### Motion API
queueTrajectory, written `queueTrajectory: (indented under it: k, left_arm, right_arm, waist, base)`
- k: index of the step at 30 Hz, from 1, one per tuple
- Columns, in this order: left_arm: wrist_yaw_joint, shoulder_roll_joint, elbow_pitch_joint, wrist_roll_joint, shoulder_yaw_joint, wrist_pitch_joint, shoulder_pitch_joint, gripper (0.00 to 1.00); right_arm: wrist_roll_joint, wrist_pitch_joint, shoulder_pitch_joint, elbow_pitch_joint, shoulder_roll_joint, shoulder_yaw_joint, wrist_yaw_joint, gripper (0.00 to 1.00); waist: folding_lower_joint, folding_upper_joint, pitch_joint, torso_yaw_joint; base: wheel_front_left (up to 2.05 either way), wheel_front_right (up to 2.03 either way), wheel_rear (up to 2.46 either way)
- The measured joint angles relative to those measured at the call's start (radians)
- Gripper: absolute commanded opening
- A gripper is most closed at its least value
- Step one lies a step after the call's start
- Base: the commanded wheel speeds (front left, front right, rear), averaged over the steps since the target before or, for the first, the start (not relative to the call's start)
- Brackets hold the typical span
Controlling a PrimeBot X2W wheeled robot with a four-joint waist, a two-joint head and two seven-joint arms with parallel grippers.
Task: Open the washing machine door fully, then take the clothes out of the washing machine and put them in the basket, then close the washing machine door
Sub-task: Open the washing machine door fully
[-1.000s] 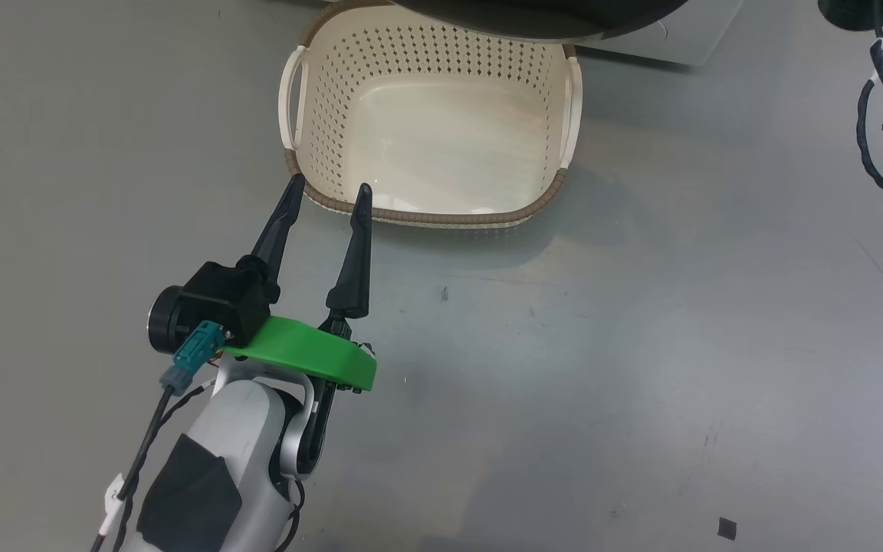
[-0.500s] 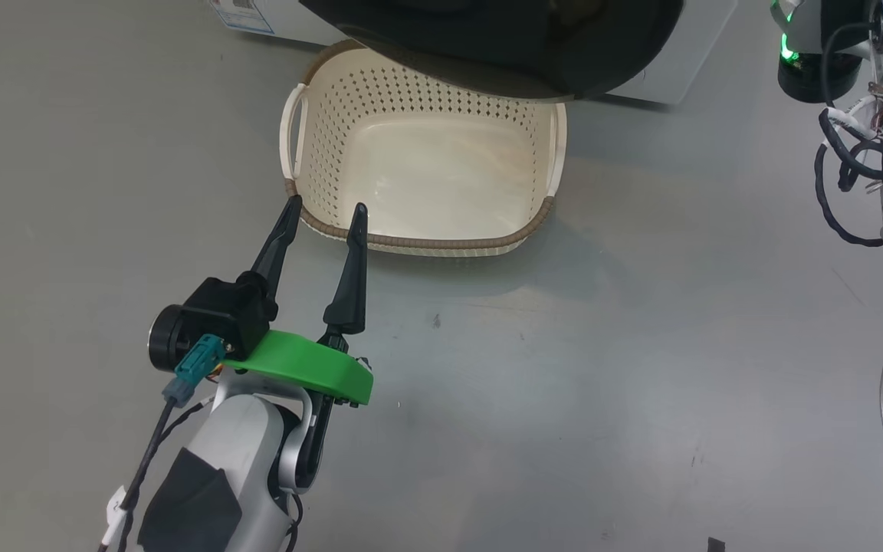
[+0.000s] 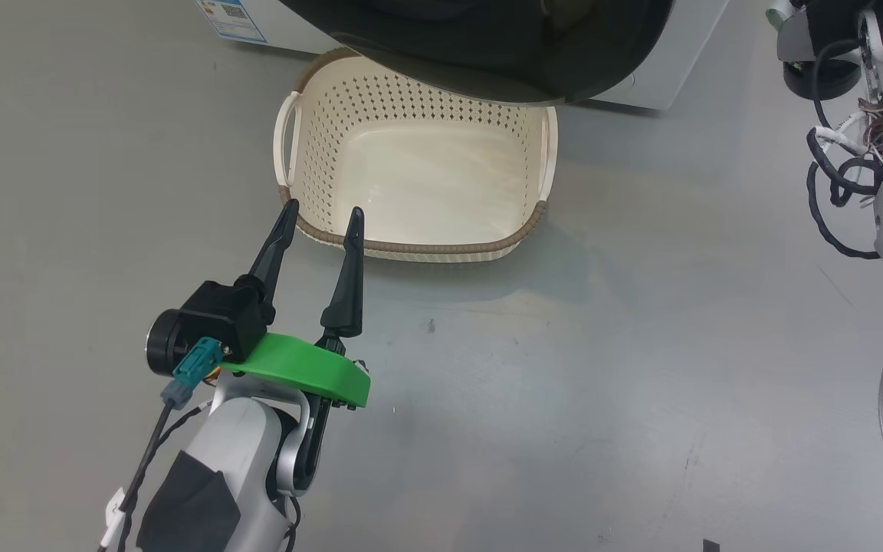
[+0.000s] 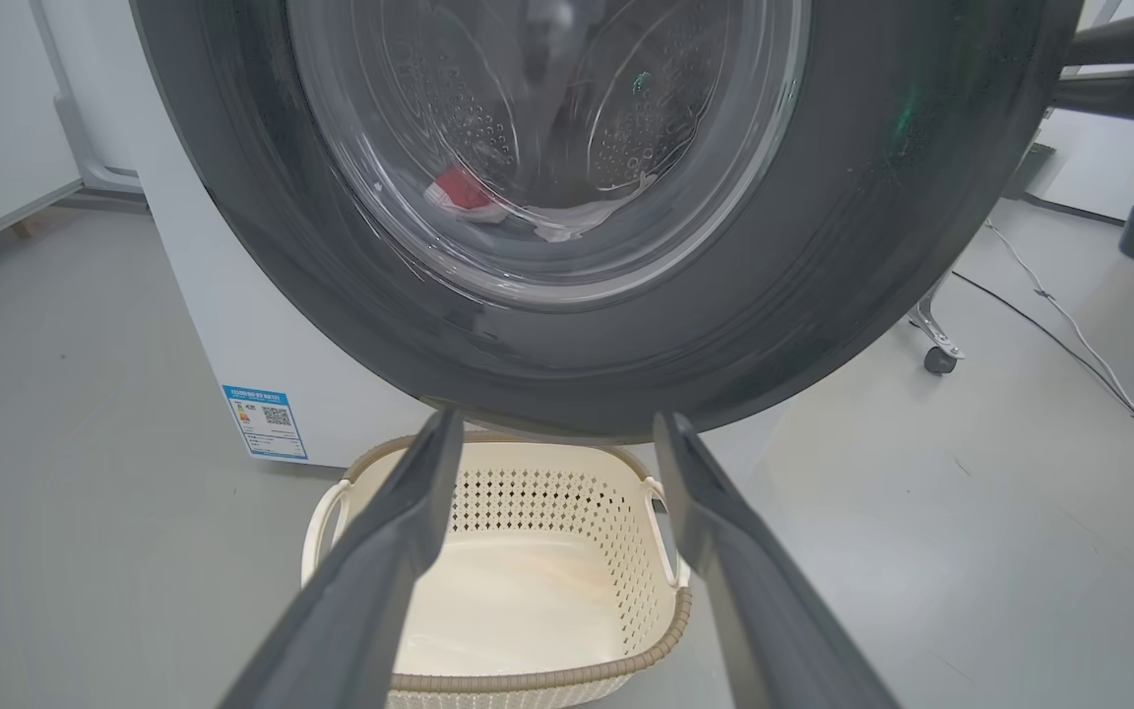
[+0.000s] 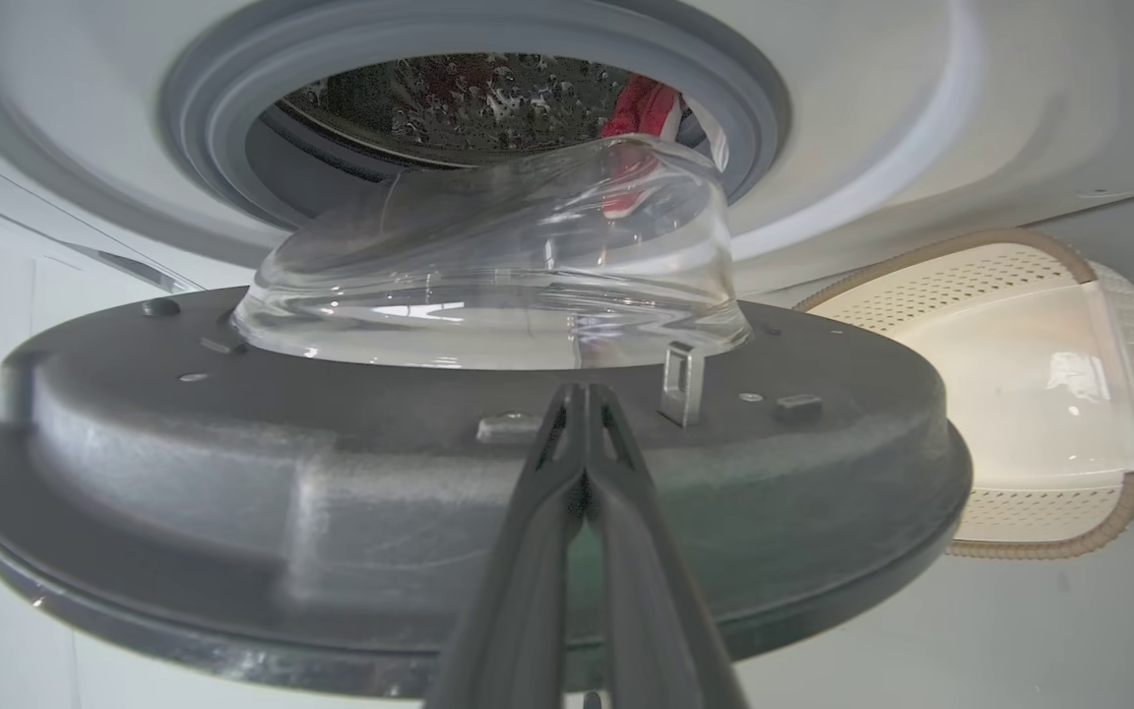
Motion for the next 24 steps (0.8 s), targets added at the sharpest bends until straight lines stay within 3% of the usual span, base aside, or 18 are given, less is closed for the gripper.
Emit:
queueTrajectory:
  k: [6, 8, 13, 21, 24]
  left_arm:
    - [0.0, 0.0, 0.005, 0.0, 0.003, 0.0, 0.007, 1.0]
    - [0.0, 0.001, 0.01, 0.0, 0.004, 0.0, 0.02, 1.0]
    - [0.0, 0.001, 0.014, 0.0, 0.027, 0.0, 0.029, 1.0]
    - [0.0, 0.002, 0.023, 0.021, 0.057, 0.0, 0.052, 1.0]
    - [0.0, 0.002, 0.023, 0.027, 0.06, 0.0, 0.059, 1.0]
  right_arm:
    - [-0.118, -0.096, 0.039, -0.039, -0.056, 0.06, 0.078, 0.0]
    - [-0.254, -0.187, 0.061, -0.092, -0.116, 0.138, 0.102, 0.0]
    - [-0.357, -0.292, 0.098, -0.148, -0.155, 0.199, 0.1, 0.0]
    - [-0.578, -0.518, 0.176, -0.323, -0.211, 0.393, 0.099, 0.0]
    - [-0.618, -0.613, 0.224, -0.342, -0.232, 0.404, 0.099, 0.0]
  waist:
    - [0.0, 0.0, -0.025, -0.004]
    - [0.0, 0.0, -0.043, -0.005]
    - [0.0, 0.0, -0.07, -0.01]
    - [0.0, 0.0, -0.118, -0.039]
    - [0.0, 0.0, -0.132, -0.054]
  base:
    - [0.0, 0.0, 0.0]
    - [0.0, 0.0, 0.0]
    - [0.0, 0.0, 0.0]
    - [0.0, 0.0, 0.0]
    - [0.0, 0.0, 0.0]
